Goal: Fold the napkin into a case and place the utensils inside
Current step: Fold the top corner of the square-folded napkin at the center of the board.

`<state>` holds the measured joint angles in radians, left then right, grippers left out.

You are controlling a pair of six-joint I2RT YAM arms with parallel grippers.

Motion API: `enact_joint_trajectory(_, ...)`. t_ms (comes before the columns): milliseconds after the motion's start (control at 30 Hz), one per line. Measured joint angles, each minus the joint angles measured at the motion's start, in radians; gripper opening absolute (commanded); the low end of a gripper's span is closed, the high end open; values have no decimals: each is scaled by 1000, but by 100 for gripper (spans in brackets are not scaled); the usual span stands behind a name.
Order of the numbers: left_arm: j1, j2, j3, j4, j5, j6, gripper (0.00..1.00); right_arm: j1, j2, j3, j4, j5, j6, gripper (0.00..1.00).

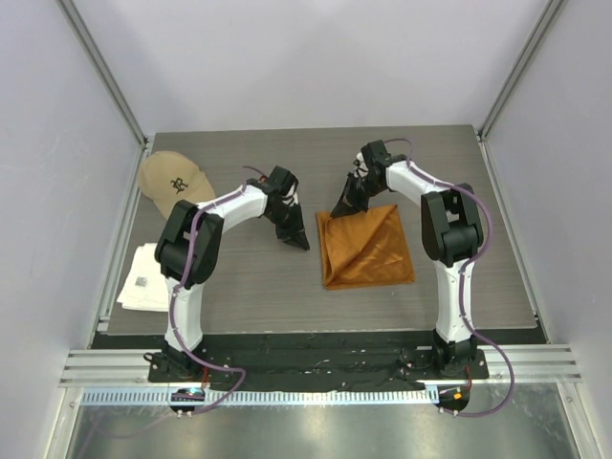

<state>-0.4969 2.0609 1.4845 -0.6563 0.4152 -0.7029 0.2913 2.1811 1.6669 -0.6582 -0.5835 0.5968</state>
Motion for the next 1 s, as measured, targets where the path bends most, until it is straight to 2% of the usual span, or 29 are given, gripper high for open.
enact_joint_trajectory(167,-71,-77,-118,34,42,-31,5,6,0,0,0,-4,0,1)
enact_joint_trajectory(433,-158,-145,-206,143,117,-98,0,15,0,1,7,-2,6,1)
enact_joint_trajectory(1000,-191,-146,-278,204,122,-136,0,15,1,31,15,-3,11,1)
